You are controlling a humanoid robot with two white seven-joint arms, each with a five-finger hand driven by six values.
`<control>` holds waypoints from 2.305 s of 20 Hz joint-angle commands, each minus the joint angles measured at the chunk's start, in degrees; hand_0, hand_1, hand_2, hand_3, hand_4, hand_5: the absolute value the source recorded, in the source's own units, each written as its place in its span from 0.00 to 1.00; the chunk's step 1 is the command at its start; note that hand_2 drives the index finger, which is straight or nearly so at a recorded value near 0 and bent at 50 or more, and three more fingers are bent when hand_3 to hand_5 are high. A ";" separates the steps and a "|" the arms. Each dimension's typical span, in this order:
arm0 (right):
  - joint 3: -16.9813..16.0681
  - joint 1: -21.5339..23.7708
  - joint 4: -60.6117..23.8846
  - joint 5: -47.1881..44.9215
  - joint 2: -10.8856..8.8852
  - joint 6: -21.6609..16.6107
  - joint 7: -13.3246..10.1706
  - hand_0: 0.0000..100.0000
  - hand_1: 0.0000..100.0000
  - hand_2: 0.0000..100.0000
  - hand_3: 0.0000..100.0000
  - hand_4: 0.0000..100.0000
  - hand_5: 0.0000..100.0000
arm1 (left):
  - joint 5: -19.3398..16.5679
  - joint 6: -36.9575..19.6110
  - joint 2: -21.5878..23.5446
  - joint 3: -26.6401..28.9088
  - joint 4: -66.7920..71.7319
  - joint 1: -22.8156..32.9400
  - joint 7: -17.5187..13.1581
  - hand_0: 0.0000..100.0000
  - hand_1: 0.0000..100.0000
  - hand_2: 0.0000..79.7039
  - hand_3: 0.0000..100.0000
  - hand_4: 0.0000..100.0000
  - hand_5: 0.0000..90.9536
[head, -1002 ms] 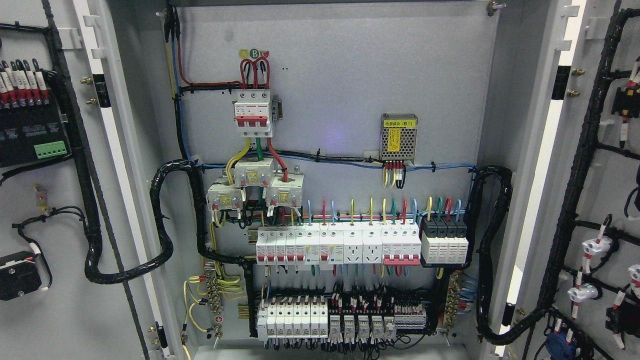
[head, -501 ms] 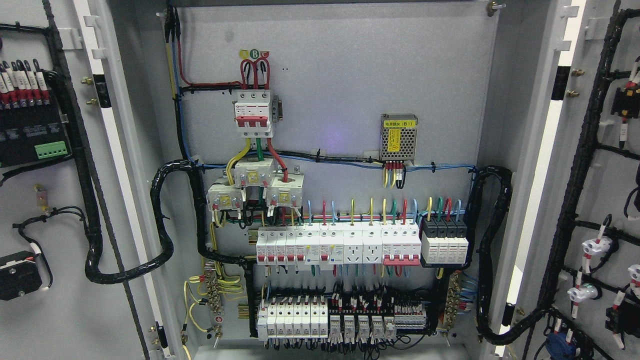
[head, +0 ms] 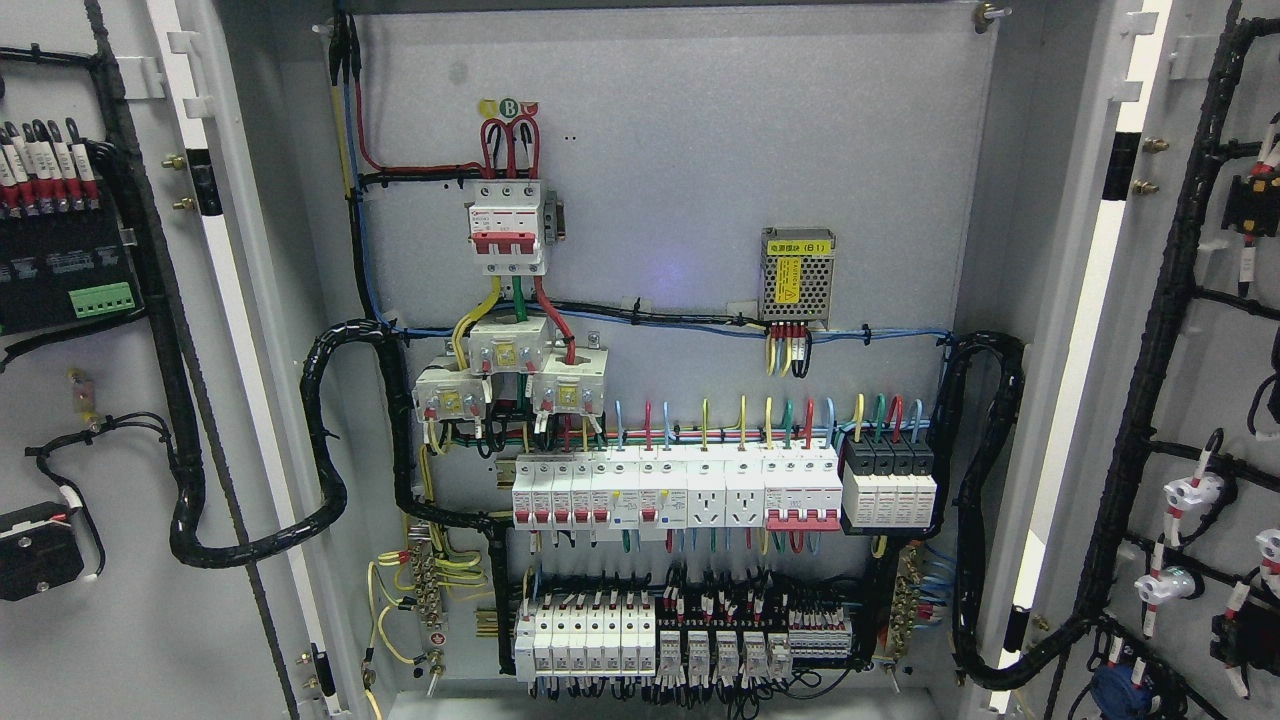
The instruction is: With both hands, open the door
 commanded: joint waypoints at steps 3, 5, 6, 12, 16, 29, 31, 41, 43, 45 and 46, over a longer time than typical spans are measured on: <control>-0.84 -5.66 27.07 0.26 5.07 2.57 -0.22 0.00 0.00 0.00 0.00 0.00 0.00 | -2.84 0.50 -6.06 -0.76 24.31 -5.21 -1.44 0.00 0.00 0.00 0.00 0.04 0.00; -0.84 -7.51 29.96 0.26 5.51 6.35 -0.23 0.00 0.00 0.00 0.00 0.00 0.00 | -3.27 0.50 -6.77 -0.67 25.81 -5.48 -1.53 0.00 0.00 0.00 0.00 0.04 0.00; -0.75 -8.04 31.10 0.26 5.68 6.80 -0.23 0.00 0.00 0.00 0.00 0.00 0.00 | -3.62 0.67 -7.21 -0.41 26.77 -5.92 -1.53 0.00 0.00 0.00 0.00 0.04 0.00; -0.75 -10.41 35.77 7.36 5.69 11.72 -4.17 0.00 0.00 0.00 0.00 0.00 0.00 | -3.80 0.94 -9.76 1.26 37.75 -10.40 -1.10 0.00 0.00 0.00 0.00 0.04 0.00; -0.49 -10.59 35.77 14.03 5.69 14.00 -9.18 0.00 0.00 0.00 0.00 0.00 0.00 | -3.98 1.29 -10.99 3.54 43.21 -13.12 -1.01 0.00 0.00 0.00 0.00 0.04 0.00; -0.75 -13.40 35.77 20.56 7.27 25.61 -15.42 0.00 0.00 0.00 0.00 0.00 0.00 | -17.15 15.78 -13.62 15.94 52.62 -17.17 -0.65 0.00 0.00 0.00 0.00 0.04 0.00; -0.40 -13.75 35.42 20.73 8.40 28.94 -17.53 0.00 0.00 0.00 0.00 0.00 0.00 | -19.87 17.02 -13.63 17.08 52.54 -17.17 -0.57 0.00 0.00 0.00 0.00 0.04 0.00; -0.75 -16.65 35.68 20.73 9.02 34.05 -19.56 0.00 0.00 0.00 0.00 0.00 0.00 | -27.27 17.11 -13.63 21.39 52.27 -17.17 -0.57 0.00 0.00 0.00 0.00 0.04 0.00; -0.75 -16.92 35.69 20.73 9.64 34.84 -19.56 0.00 0.00 0.00 0.00 0.00 0.00 | -27.27 17.11 -13.71 21.04 51.84 -17.17 -0.65 0.00 0.00 0.00 0.00 0.04 0.00; -0.84 -17.00 35.51 20.73 9.64 35.46 -19.56 0.00 0.00 0.00 0.00 0.00 0.00 | -27.01 17.11 -13.89 20.52 51.57 -17.17 -0.65 0.00 0.00 0.00 0.00 0.04 0.00; -0.84 -17.18 35.51 20.73 9.73 35.46 -19.56 0.00 0.00 0.00 0.00 0.00 0.00 | -26.92 17.11 -13.89 20.51 51.57 -17.17 -0.65 0.00 0.00 0.00 0.00 0.04 0.00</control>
